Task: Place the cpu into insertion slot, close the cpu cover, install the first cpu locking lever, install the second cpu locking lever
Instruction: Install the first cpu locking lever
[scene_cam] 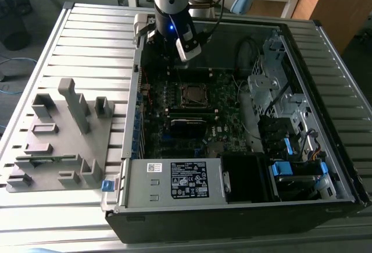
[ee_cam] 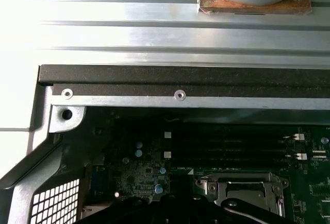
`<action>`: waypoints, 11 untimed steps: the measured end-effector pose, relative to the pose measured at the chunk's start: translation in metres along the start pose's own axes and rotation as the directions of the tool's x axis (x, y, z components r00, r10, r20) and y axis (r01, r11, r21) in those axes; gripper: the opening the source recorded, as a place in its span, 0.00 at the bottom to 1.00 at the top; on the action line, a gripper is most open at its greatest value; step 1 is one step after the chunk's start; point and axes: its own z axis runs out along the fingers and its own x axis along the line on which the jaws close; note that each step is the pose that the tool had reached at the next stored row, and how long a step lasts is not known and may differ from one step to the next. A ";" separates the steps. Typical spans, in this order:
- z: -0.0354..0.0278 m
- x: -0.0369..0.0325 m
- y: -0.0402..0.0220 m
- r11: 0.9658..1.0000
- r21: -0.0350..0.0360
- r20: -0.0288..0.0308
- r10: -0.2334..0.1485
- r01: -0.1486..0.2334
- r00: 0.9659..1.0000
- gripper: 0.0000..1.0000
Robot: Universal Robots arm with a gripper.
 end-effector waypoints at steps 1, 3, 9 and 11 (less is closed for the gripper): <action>0.0002 -0.0001 0.0002 1.000 0.000 0.000 0.000 0.000 1.000 0.11; 0.0005 -0.0009 0.0005 1.000 0.000 0.000 0.000 0.000 1.000 0.11; 0.0010 -0.0083 0.0010 1.000 -0.001 0.000 0.000 0.000 1.000 0.11; 0.0012 -0.0119 0.0010 1.000 -0.002 0.000 0.000 0.000 1.000 0.11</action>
